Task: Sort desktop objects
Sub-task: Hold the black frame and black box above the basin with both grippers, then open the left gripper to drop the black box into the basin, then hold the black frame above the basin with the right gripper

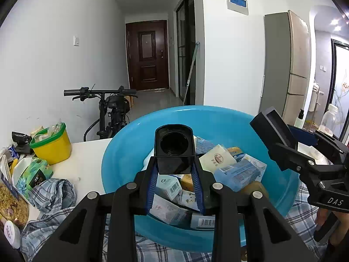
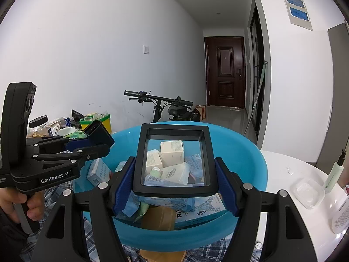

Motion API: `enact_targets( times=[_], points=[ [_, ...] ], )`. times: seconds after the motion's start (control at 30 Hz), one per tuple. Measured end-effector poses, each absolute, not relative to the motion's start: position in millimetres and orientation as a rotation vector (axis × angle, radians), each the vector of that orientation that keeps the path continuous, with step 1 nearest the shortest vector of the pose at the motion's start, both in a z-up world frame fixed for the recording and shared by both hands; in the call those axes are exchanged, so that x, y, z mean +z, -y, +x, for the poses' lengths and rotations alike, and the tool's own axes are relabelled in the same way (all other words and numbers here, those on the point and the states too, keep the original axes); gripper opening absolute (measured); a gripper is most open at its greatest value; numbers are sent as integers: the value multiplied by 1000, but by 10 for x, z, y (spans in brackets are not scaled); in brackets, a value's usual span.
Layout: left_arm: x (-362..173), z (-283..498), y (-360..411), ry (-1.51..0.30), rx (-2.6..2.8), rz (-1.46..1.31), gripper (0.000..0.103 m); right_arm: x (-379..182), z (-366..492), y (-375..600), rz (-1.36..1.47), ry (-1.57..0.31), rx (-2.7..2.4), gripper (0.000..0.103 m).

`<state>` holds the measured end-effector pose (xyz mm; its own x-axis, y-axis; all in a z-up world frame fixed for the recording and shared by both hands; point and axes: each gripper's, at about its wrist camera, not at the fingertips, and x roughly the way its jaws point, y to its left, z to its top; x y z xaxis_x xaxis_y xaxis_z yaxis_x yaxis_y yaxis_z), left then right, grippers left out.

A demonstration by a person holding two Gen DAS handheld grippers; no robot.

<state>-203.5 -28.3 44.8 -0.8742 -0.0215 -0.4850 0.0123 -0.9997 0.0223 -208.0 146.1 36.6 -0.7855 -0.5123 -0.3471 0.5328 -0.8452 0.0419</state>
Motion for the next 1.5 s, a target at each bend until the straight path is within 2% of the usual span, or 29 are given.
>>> enact_targets(
  times=[0.53,0.57,0.6,0.7,0.87,1.5],
  points=[
    [437,-2026,289,19,-3017,771,35,349,-2077,-1447,469,-87,-2538,69],
    [430,-2038,288,31,-2989,784,62,350,-2073,-1447,470,-88,-2536,69],
    [431,-2046,286,43,-2958,782,101,354,-2068,-1448,468,-88,-2536,69],
    [491,-1955,299,77,-2925,644,103,359,-2059,-1456,469,-86,-2535,69],
    [507,-1942,358,17,-2944,649,103,354,-2054,-1457,477,-91,-2534,69],
    [504,-1953,360,5,-2940,688,103,369,-2066,-1463,482,-91,-2539,69]
  ],
)
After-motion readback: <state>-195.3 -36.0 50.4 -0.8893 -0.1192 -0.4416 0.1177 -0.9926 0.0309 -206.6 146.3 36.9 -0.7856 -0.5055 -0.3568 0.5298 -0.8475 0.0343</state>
